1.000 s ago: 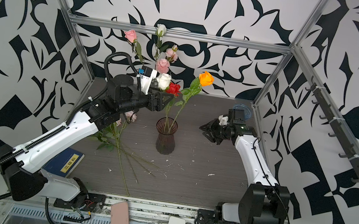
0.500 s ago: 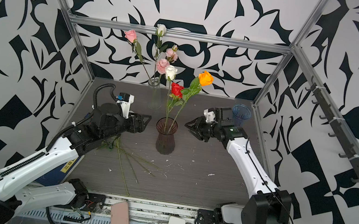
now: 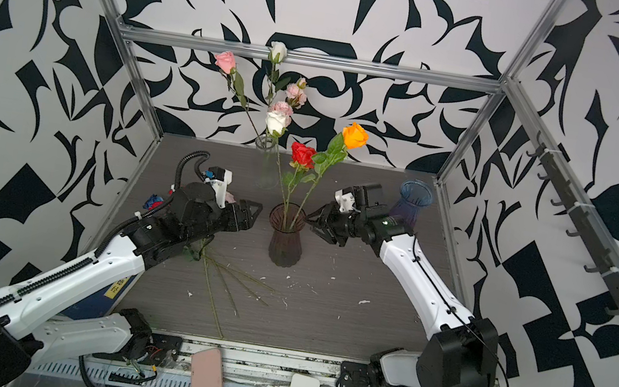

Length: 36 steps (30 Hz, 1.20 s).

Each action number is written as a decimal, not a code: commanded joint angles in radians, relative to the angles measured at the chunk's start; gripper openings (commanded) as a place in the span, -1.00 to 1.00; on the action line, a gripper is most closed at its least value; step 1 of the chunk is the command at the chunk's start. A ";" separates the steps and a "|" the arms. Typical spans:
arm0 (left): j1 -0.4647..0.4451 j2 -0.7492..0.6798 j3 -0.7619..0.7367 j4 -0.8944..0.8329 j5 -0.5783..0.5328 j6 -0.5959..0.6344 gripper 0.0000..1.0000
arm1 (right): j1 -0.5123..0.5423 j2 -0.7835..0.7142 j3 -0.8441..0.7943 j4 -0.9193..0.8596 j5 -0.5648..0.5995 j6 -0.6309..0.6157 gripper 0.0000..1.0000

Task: Arrange the flowers into the vase
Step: 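Lower the white rose stem into the mauve vase and open the left gripper, then grasp the mauve vase rim with the right gripper and pull it toward the right arm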

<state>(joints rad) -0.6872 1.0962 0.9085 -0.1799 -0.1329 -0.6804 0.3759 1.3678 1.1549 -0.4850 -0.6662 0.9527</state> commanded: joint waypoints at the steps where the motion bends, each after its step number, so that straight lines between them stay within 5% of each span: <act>1: 0.003 0.006 0.001 0.033 0.002 -0.018 0.68 | 0.012 0.019 0.068 -0.028 0.030 -0.007 -0.24; 36: 0.003 0.016 0.004 0.037 -0.030 -0.033 0.68 | 0.088 0.221 0.348 -0.347 0.178 -0.223 -0.66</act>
<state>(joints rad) -0.6872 1.1069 0.9085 -0.1596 -0.1440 -0.7074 0.4599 1.5925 1.4639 -0.7918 -0.5224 0.7532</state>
